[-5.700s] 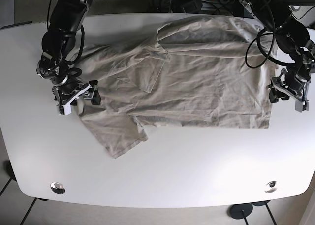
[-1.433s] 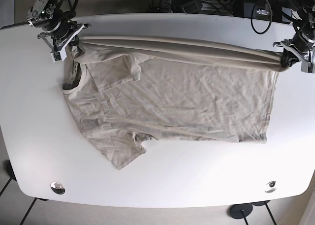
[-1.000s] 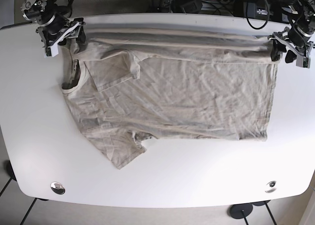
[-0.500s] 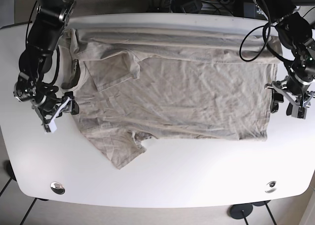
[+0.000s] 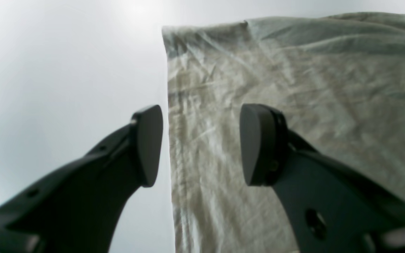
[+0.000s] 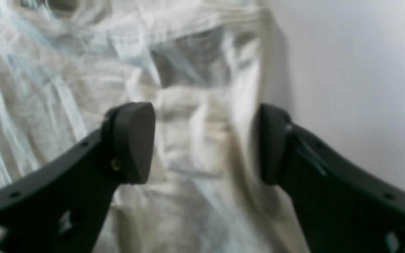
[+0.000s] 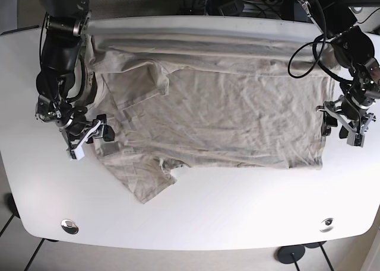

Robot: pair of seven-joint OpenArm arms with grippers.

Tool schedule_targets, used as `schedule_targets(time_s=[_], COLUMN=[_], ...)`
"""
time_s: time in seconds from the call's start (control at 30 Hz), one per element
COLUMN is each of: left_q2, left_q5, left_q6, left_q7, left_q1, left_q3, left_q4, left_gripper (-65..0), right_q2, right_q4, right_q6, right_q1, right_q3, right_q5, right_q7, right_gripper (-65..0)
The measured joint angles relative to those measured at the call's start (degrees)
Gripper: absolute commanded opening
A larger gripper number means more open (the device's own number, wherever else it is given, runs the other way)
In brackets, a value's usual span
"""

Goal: Fold the T-shirt properly
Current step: 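Release the edge and grasp the shirt's side edges with both grippers, then lift the beige shirt with both grippers and swing it toward the robot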

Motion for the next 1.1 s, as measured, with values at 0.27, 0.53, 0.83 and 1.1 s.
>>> schedule_targets(time_s=[0.27,0.53,0.83,1.1], left_q2=[-0.02,-0.04,-4.13,-5.53], left_q5=[-0.02,0.20,10.49,11.30], left_q6=[0.00,0.00,0.22,0.39], left_q7=[-0.02,0.04,-11.87,-20.61], left_q1=[-0.02,-1.64,-17.35,-20.57], left_q3=[0.00,0.15,0.15,5.70], left_q4=[0.00,-3.15,-34.27,-49.57], left_gripper=[-31.8,-31.4,-31.2,-31.2], right_q2=[-0.92,-1.14,-1.22,-1.27], right_q4=[0.72,1.18,1.49,1.49], right_q6=[-0.04,-0.20,-0.17,-0.17], right_q1=[-0.37,-0.87,-1.09,-1.09], right_q3=[-0.04,-0.20,-0.33,-0.35], right_q5=[-0.42,-0.61,-0.79,-0.79], right_q7=[-0.15,0.07,0.35,0.37], right_gripper=[-44.9,-63.1,-63.1,-63.1])
